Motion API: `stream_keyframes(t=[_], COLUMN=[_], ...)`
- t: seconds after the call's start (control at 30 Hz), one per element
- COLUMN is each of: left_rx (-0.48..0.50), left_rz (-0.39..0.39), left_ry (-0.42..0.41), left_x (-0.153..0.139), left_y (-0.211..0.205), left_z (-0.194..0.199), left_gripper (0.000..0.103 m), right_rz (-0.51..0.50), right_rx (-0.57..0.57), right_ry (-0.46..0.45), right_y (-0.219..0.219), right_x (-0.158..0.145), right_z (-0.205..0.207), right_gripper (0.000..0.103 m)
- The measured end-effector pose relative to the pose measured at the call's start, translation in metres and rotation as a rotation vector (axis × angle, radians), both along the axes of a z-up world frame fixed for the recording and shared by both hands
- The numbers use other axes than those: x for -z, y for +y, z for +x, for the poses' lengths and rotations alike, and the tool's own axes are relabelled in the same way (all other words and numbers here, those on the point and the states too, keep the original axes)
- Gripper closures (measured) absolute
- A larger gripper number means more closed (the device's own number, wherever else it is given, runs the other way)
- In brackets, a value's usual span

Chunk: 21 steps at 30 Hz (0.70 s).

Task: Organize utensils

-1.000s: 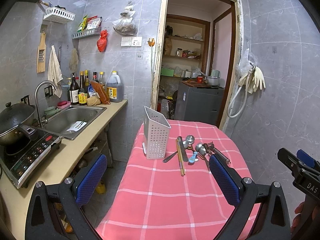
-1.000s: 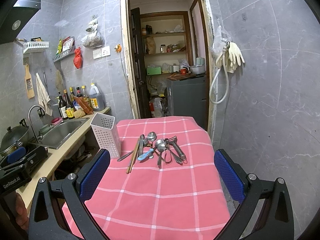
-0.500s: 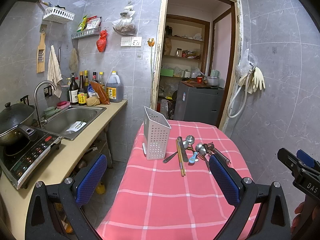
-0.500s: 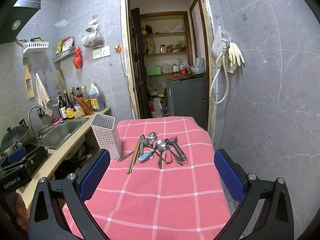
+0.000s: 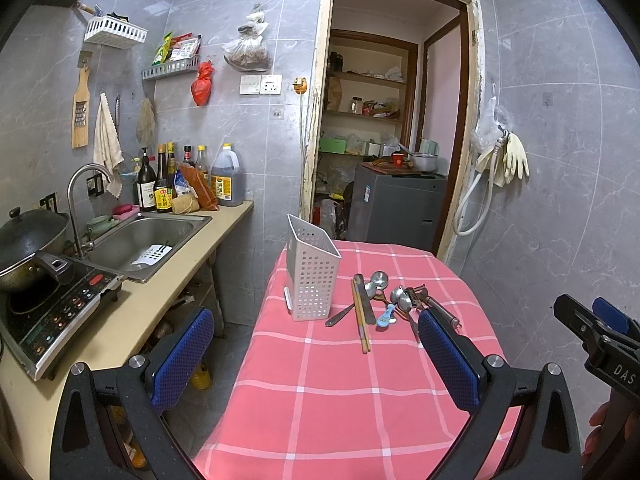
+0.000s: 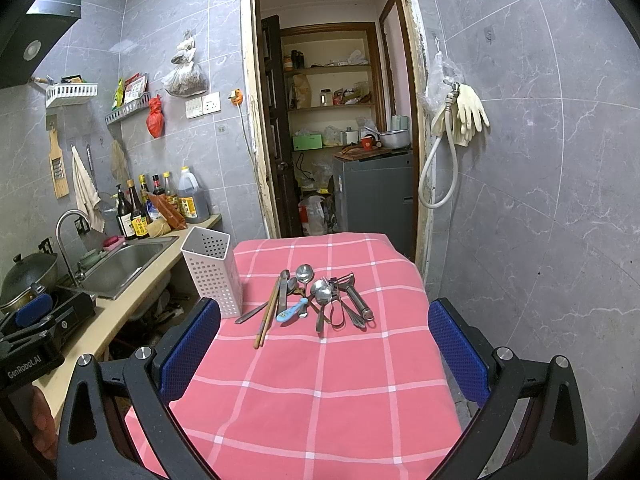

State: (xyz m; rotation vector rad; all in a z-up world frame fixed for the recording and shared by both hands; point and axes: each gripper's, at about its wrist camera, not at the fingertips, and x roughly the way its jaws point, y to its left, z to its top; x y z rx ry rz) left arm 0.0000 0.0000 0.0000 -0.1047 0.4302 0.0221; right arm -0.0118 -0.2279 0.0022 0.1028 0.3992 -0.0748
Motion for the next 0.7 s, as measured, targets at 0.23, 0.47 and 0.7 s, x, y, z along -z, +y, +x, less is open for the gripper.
stream_keyframes(t=[0.23,0.47,0.7], left_rx=[0.000,0.000,0.001], left_rz=[0.000,0.000,0.001], left_ry=[0.000,0.001,-0.001], left_x=[0.0000,0.0000,0.0000], left_y=[0.0000,0.0001,0.0000], left_z=[0.0000,0.0000,0.0000], left_gripper=[0.000,0.000,0.000], right_rz=[0.001,0.001,0.000], right_rx=[0.000,0.000,0.000], right_ry=[0.001,0.001,0.000], right_y=[-0.0002,-0.0005,-0.0010], right_x=[0.0005,0.0012,0.0006], right_z=[0.0001,-0.0001,-0.0005], right_gripper=[0.001,0.001,0.001])
